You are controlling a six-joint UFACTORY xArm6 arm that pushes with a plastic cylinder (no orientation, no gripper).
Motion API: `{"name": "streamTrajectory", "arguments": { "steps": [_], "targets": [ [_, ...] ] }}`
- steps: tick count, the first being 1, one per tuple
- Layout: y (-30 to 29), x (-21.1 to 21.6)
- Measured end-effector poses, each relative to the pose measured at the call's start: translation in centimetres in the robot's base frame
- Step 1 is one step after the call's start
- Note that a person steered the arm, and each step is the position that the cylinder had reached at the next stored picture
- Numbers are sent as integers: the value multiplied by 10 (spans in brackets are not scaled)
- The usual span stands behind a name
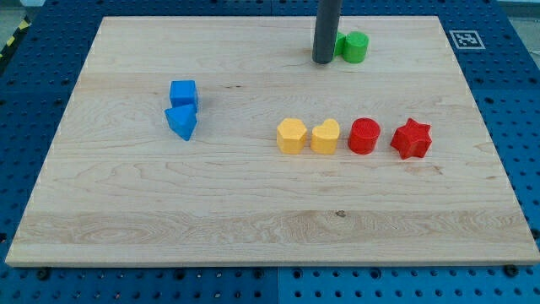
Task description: Nudge the red star towards top center
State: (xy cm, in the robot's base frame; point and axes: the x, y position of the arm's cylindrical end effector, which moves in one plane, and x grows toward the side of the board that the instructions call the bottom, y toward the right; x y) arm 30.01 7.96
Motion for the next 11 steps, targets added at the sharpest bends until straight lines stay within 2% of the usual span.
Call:
{"name": "streamTrajectory", "arguments": {
  "steps": [1, 2, 4, 5, 6, 9, 11],
  "targets": [
    [0, 32],
    [8, 89],
    [138, 119],
    [169, 163],
    [166, 220],
    [160, 221],
    [136, 200]
  ]
}}
